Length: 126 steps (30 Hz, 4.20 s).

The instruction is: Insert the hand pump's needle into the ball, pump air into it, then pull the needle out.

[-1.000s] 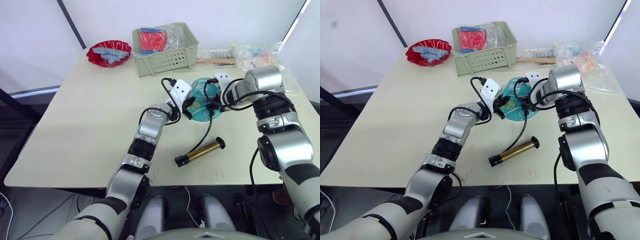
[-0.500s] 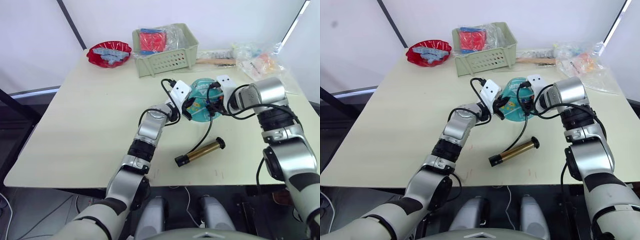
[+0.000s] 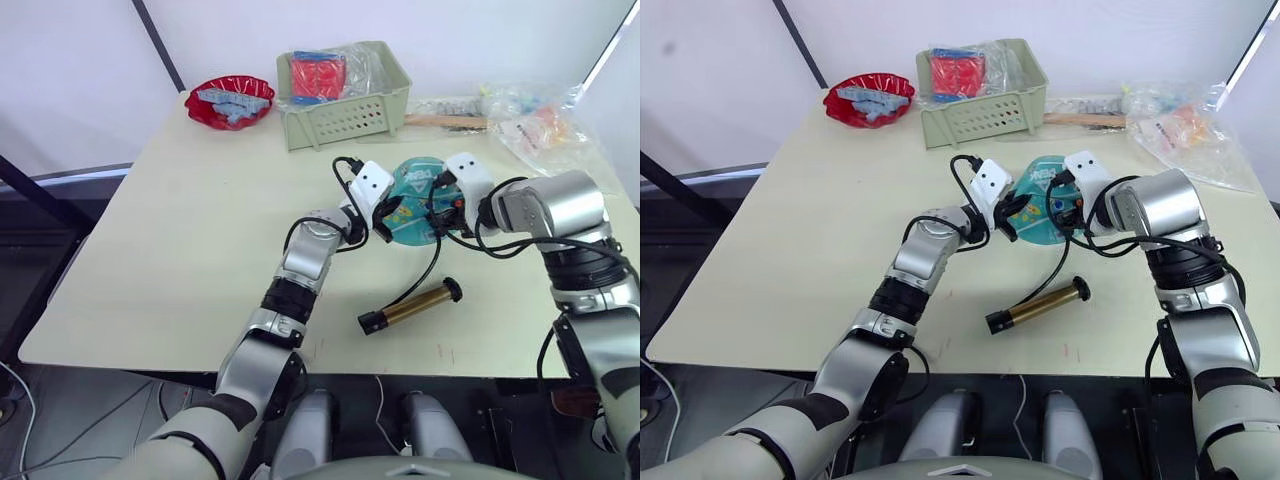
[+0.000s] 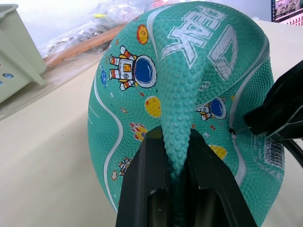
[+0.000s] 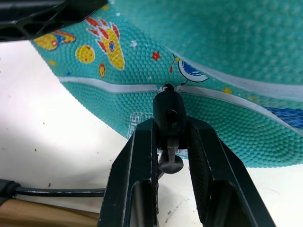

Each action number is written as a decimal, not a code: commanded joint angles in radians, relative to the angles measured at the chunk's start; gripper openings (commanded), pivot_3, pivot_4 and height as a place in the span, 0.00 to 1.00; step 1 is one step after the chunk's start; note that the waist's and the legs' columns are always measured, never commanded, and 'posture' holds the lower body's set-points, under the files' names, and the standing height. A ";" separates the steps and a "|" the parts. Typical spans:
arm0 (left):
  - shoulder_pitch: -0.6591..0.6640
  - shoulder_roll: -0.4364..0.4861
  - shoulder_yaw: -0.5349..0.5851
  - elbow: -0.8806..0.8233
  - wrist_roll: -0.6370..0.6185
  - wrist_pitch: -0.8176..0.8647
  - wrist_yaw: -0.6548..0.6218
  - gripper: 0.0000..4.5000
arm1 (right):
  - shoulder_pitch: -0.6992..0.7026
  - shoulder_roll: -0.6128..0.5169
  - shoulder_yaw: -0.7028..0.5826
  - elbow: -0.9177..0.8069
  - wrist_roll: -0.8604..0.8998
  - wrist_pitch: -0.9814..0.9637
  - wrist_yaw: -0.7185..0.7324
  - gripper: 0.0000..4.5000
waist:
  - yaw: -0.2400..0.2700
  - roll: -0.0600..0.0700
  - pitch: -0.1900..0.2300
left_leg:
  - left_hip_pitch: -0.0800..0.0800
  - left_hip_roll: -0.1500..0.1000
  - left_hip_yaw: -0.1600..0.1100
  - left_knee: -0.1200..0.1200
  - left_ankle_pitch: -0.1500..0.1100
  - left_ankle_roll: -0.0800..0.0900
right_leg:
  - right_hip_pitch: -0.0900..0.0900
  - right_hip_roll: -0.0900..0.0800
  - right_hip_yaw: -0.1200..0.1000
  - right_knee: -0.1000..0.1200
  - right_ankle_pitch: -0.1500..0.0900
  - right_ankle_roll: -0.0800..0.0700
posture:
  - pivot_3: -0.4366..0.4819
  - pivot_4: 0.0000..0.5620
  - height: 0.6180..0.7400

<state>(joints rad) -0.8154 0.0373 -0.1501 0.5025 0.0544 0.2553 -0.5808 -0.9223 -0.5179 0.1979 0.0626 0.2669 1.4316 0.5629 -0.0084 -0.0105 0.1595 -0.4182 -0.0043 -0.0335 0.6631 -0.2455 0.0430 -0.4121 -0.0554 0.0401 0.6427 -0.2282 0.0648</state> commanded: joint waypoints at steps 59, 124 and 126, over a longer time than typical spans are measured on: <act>0.007 -0.027 -0.055 0.069 -0.002 -0.012 -0.026 0.00 | 0.198 0.066 -0.369 -0.116 0.200 -0.147 -0.123 0.71 | 0.019 0.000 0.000 | 0.000 -0.001 0.001 0.001 0.001 -0.001 | 0.001 0.000 -0.002 0.002 0.000 0.000 | 0.48 0.27 0.98; -0.012 -0.039 -0.005 0.122 -0.033 0.002 -0.005 0.00 | 0.049 0.102 0.302 0.442 -0.384 -0.619 0.241 0.07 | -0.029 -0.010 -0.022 | 0.028 0.001 -0.003 0.000 0.002 -0.004 | 0.027 0.001 -0.003 0.001 -0.001 0.000 | 0.48 0.27 0.98; -0.012 -0.038 -0.004 0.120 -0.034 0.005 -0.004 0.00 | 0.053 0.117 0.295 0.464 -0.392 -0.620 0.237 0.07 | -0.031 -0.011 -0.023 | 0.032 0.001 -0.003 -0.003 0.002 -0.004 | 0.030 0.001 -0.003 0.000 -0.001 0.000 | 0.48 0.27 0.98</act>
<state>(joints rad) -0.8349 0.0372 -0.1152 0.6268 0.0386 0.2568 -0.5446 -0.9390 -0.4290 0.4404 0.4156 -0.1051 0.7931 0.8147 -0.0392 -0.0218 0.1367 -0.3813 -0.0036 -0.0358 0.6575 -0.2431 0.0385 -0.3787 -0.0548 0.0375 0.6410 -0.2292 0.0645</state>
